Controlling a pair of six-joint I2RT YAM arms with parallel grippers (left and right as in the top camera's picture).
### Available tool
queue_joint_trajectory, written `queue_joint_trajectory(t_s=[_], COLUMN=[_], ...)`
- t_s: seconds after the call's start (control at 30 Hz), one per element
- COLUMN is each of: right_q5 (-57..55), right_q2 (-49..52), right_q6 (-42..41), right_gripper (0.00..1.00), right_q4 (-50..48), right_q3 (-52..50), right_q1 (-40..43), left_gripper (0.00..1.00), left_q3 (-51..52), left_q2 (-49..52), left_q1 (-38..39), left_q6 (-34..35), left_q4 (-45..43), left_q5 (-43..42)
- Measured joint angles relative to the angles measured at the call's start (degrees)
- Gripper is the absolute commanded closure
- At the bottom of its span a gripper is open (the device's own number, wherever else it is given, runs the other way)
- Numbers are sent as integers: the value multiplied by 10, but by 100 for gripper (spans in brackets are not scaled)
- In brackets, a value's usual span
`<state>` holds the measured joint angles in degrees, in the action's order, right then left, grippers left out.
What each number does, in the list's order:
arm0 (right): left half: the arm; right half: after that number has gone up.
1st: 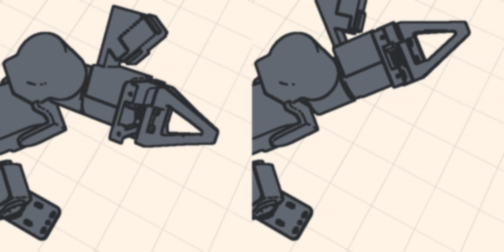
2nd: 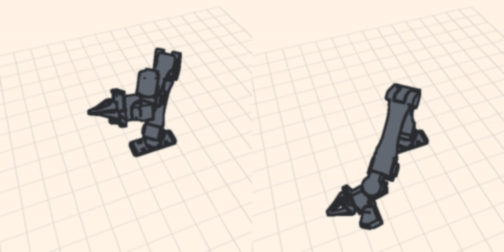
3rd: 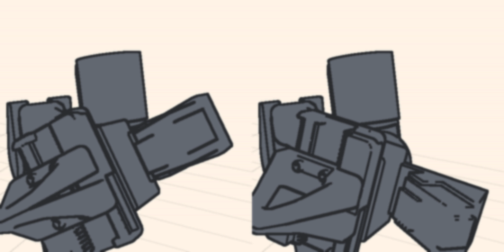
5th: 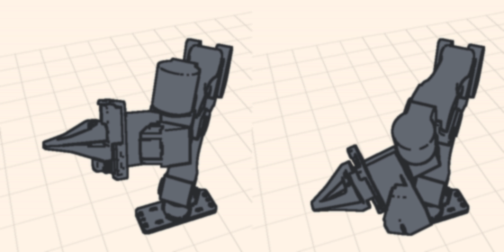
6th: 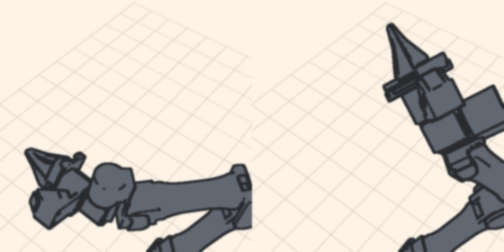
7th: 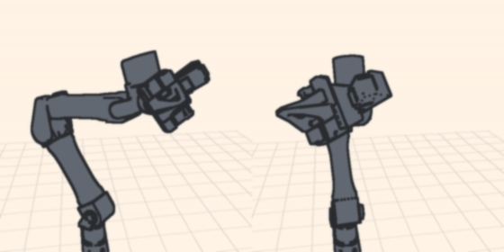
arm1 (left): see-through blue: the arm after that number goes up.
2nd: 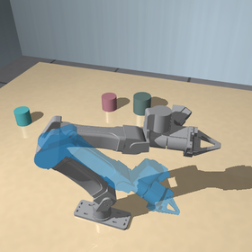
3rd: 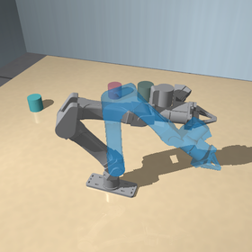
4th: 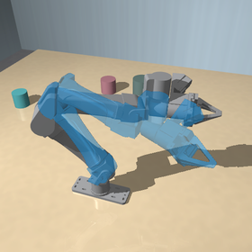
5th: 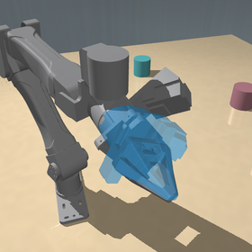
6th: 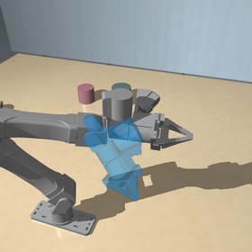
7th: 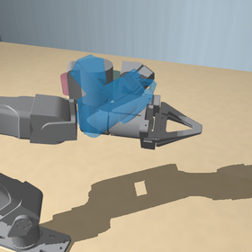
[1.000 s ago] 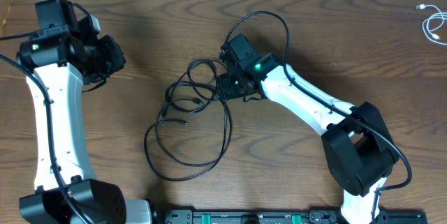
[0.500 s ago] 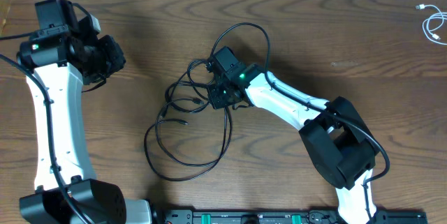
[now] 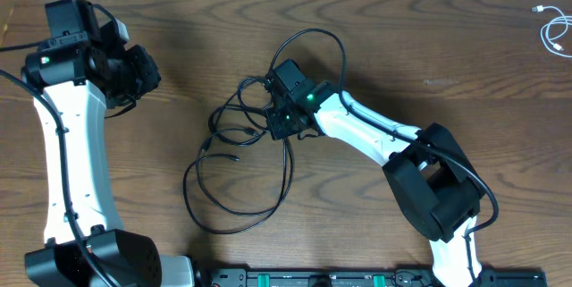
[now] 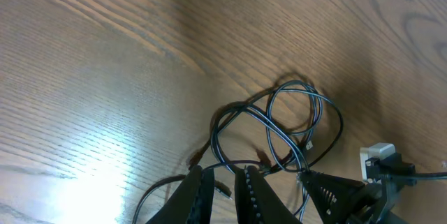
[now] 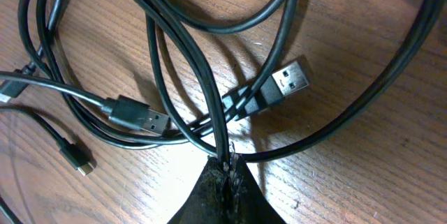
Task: Untangle cables
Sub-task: 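Grasp a black cable with the right gripper and pull it up-right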
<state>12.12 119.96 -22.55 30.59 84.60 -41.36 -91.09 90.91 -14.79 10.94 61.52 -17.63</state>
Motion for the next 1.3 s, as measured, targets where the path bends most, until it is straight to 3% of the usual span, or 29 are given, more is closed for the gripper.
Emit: queue_joint_trajectory(t_s=[0.23, 0.43, 0.67, 0.83, 0.93, 1.17, 1.3], right_q5=[36, 115, 181, 192, 189, 180, 186], right_q2=[-34, -252, -321, -330, -352, -342, -340], right_q6=[6, 5, 1, 10, 16, 27, 31], right_gripper=[99, 99, 99, 99, 99, 99, 99], right_q4=[3, 20, 50, 117, 147, 197, 198], right_q3=[0, 1, 12, 169, 202, 205, 205], right_q1=[26, 111, 194, 223, 223, 223, 223], left_gripper=[83, 84, 83, 60, 48, 42, 39], left_q3=[5, 8, 8, 8, 8, 8, 8], left_q2=[0, 0, 0, 0, 0, 4, 28], left_q1=[7, 54, 136, 140, 144, 177, 214], left_q6=[0, 0, 0, -3, -40, -124, -140], left_q4=[1, 9, -12, -39, -53, -110, -141], left_q5=[-5, -5, -11, -40, -101, -273, -323])
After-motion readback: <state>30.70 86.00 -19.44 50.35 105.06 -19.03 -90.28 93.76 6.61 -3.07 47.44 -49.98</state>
